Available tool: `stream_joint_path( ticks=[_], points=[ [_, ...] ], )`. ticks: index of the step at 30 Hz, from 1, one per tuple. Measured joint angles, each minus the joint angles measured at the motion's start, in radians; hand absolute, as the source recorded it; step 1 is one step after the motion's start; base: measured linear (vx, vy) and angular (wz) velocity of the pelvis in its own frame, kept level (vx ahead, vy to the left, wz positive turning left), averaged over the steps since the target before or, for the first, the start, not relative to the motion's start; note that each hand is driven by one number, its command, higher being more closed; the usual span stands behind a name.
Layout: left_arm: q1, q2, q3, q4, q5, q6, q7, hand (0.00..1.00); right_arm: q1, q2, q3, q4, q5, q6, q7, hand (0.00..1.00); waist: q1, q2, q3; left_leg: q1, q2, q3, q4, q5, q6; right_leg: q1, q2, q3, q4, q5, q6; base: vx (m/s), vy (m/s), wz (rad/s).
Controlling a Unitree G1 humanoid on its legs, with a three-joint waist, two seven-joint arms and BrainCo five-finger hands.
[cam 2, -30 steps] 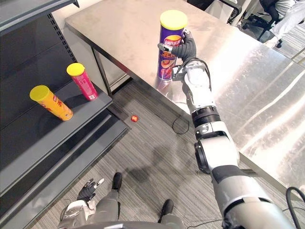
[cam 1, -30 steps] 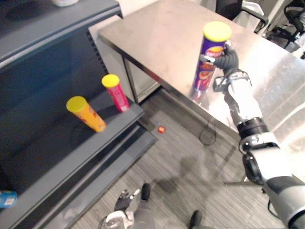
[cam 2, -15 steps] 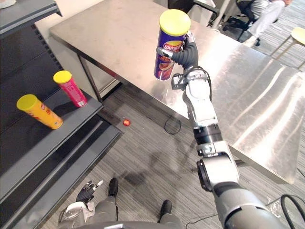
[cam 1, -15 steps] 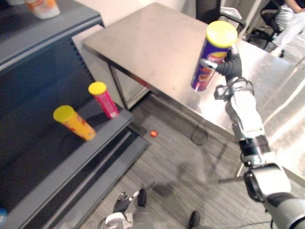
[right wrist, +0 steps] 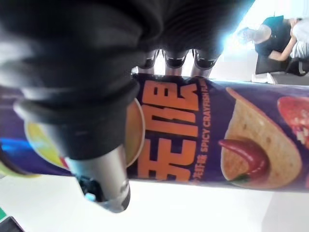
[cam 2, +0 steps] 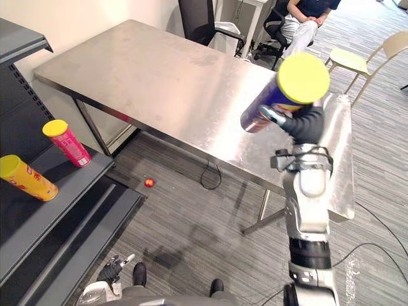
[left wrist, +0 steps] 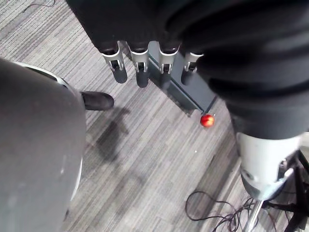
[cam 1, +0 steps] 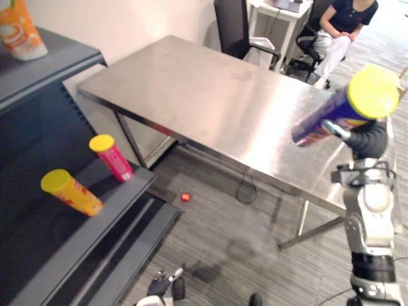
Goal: Put the gum and the chips on the shelf.
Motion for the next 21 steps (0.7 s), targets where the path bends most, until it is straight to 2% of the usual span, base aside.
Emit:
stream_joint_path(
  ticks=[5,10,12,19,20,21],
  points=[
    [0.002,-0.002,0.002,0.018,0.030,0.000,-0.002,0.00,0.115,0.016,-0.050,-0.052,0.002,-0.004,0.015,1.00,-0.017,0.011,-0.024,0.009,0.000,0.014,0.000,-0.008,0.000,-0.002,-0.001,0.016,0.000,0.000,0.000,0.00,0.000,-0.09],
    [0.024,-0.012,0.009,0.016,0.033,-0.001,-0.010,0.00,0.216,0.078,-0.094,-0.100,0.027,-0.017,0.034,1.00,-0.028,0.026,-0.048,0.032,0.000,0.049,0.000,-0.021,-0.003,-0.002,-0.002,0.046,0.000,0.000,0.000,0.02,-0.003,-0.18],
    [0.030,-0.012,0.009,0.019,0.036,0.000,-0.016,0.00,0.239,0.080,-0.097,-0.103,0.030,-0.020,0.036,1.00,-0.043,0.032,-0.052,0.040,0.000,0.053,0.000,-0.024,-0.004,0.003,-0.003,0.052,0.000,0.000,0.000,0.01,-0.005,-0.11],
    [0.035,-0.017,0.007,0.018,0.036,0.000,-0.018,0.00,0.300,0.142,-0.118,-0.112,0.031,-0.022,0.037,1.00,-0.044,0.042,-0.058,0.054,-0.001,0.056,0.000,-0.029,-0.008,0.011,-0.004,0.057,0.004,-0.001,-0.001,0.00,0.001,-0.01],
    [0.039,-0.023,0.005,0.018,0.036,0.000,-0.018,0.00,0.311,0.160,-0.111,-0.111,0.029,-0.022,0.034,1.00,-0.042,0.053,-0.057,0.075,-0.005,0.050,0.001,-0.039,-0.015,-0.004,-0.013,0.055,0.088,-0.044,-0.017,-0.02,0.010,0.09],
    [0.040,-0.023,0.003,0.018,0.036,0.000,-0.018,0.00,0.311,0.160,-0.107,-0.111,0.029,-0.022,0.033,1.00,-0.042,0.054,-0.057,0.085,-0.011,0.046,0.001,-0.040,-0.015,-0.021,-0.023,0.055,0.149,-0.078,-0.017,-0.03,0.011,0.16]
  ],
)
